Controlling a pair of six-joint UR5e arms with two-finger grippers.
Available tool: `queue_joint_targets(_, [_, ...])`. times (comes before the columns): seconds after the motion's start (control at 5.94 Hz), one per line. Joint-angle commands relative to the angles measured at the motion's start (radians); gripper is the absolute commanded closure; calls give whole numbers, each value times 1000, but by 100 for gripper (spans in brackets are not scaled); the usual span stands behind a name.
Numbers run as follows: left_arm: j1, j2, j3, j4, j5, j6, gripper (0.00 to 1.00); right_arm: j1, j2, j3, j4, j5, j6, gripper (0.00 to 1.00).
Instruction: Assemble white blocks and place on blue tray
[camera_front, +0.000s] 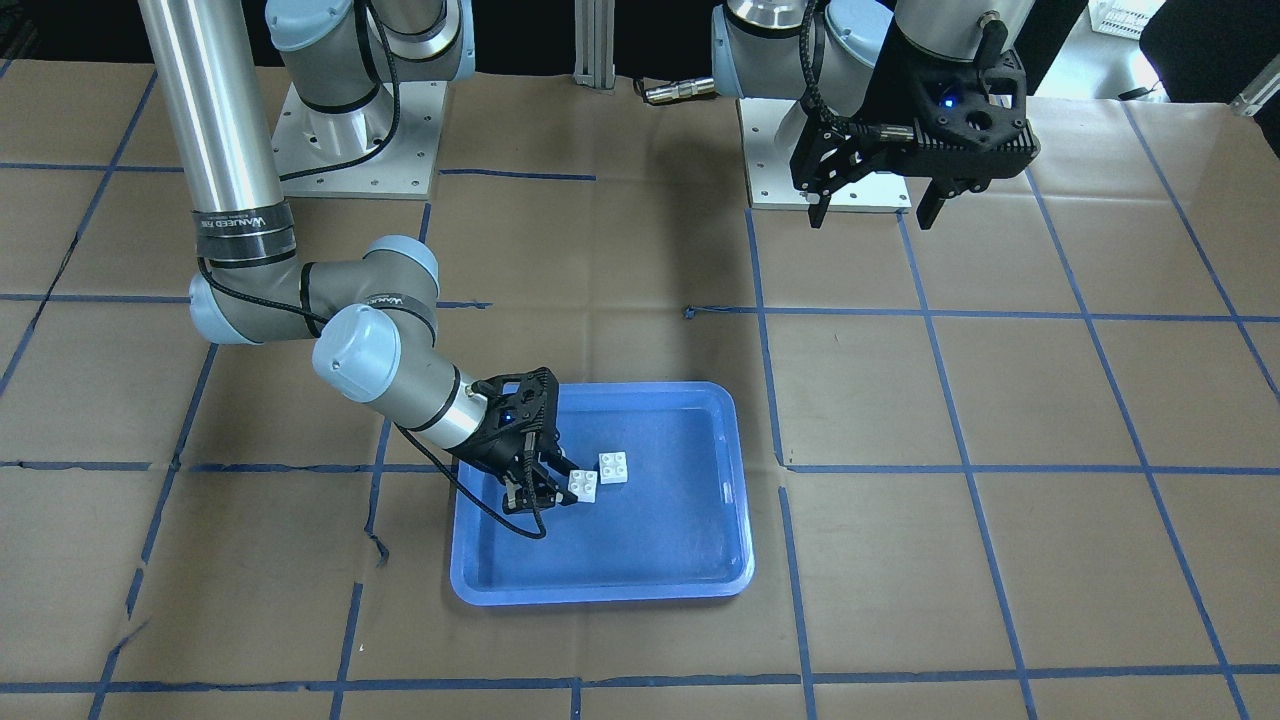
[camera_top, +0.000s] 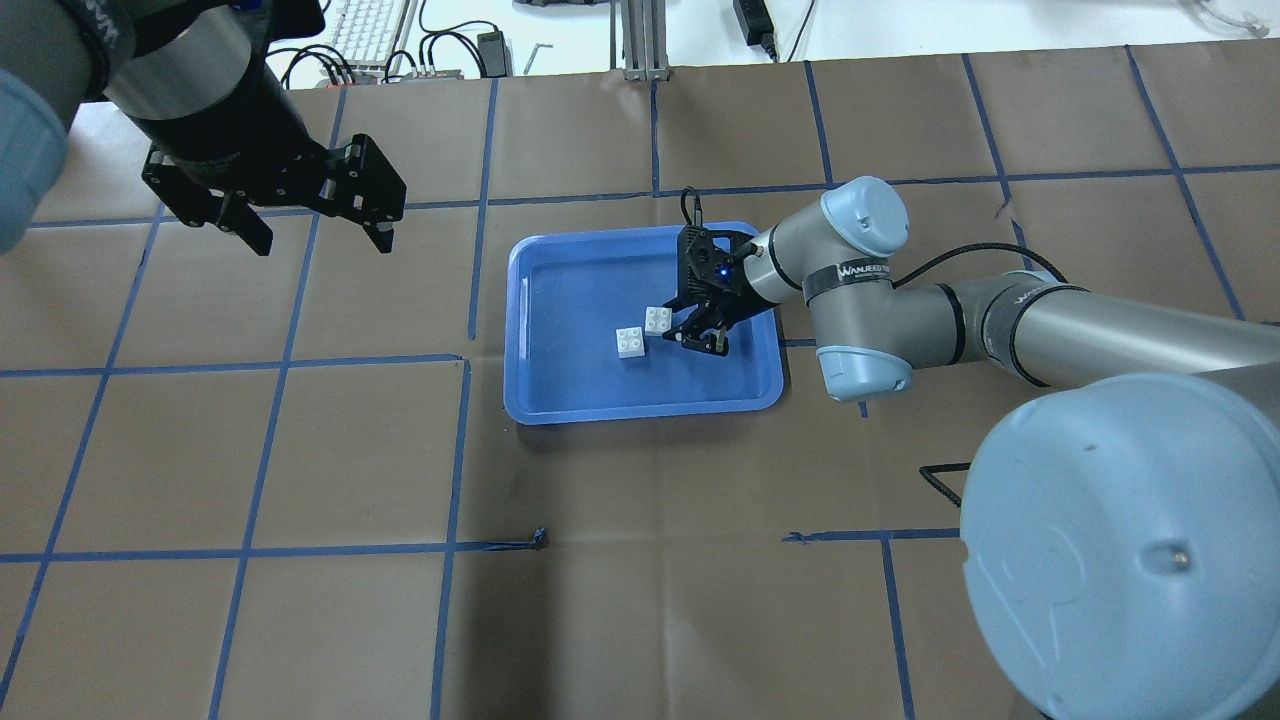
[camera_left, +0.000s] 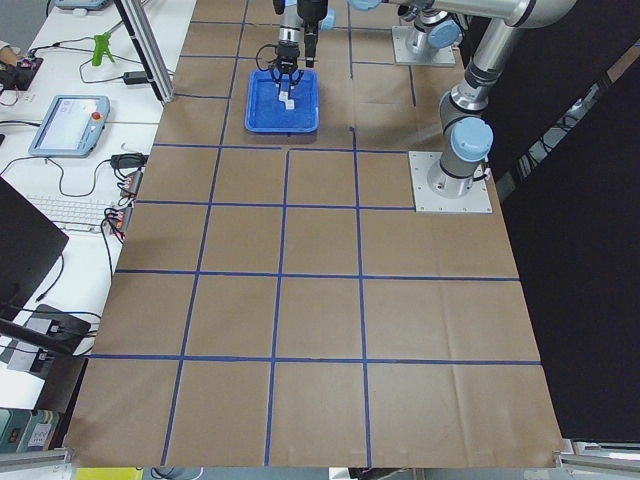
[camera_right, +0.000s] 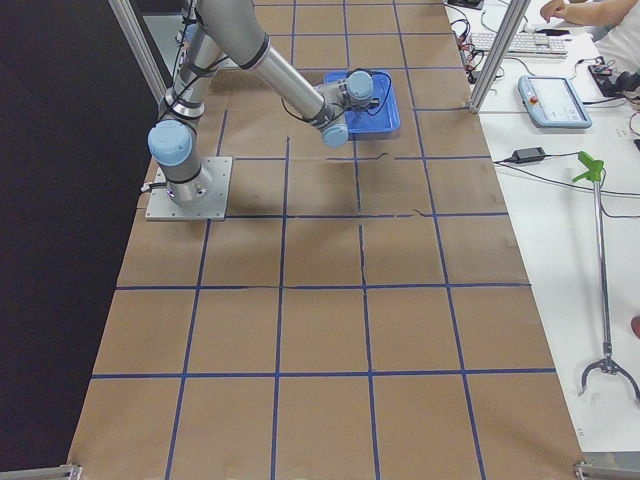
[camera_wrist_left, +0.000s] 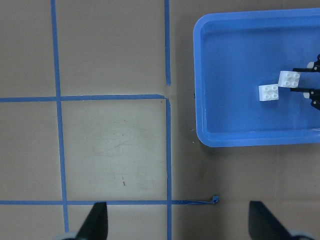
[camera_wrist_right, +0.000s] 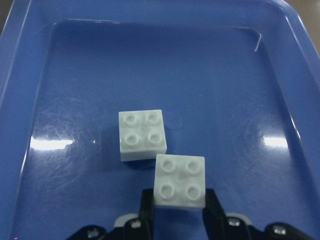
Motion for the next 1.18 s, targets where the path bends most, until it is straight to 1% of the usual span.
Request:
queue_joint_targets(0.0, [0,2,1,0,-1,0,1,2,-3,1,-2,-3,3,71])
queue_joint_targets(0.34, [2,5,2,0,-1,0,1,3,-7,4,1,-3,25,71])
queue_joint_targets(0.67, [0,5,2,0,0,0,1,8,-9,36,-2,3,31,71])
queue_joint_targets(1.01, [2,6,2,2,0,0,1,8,-9,35,-2,6,31,71])
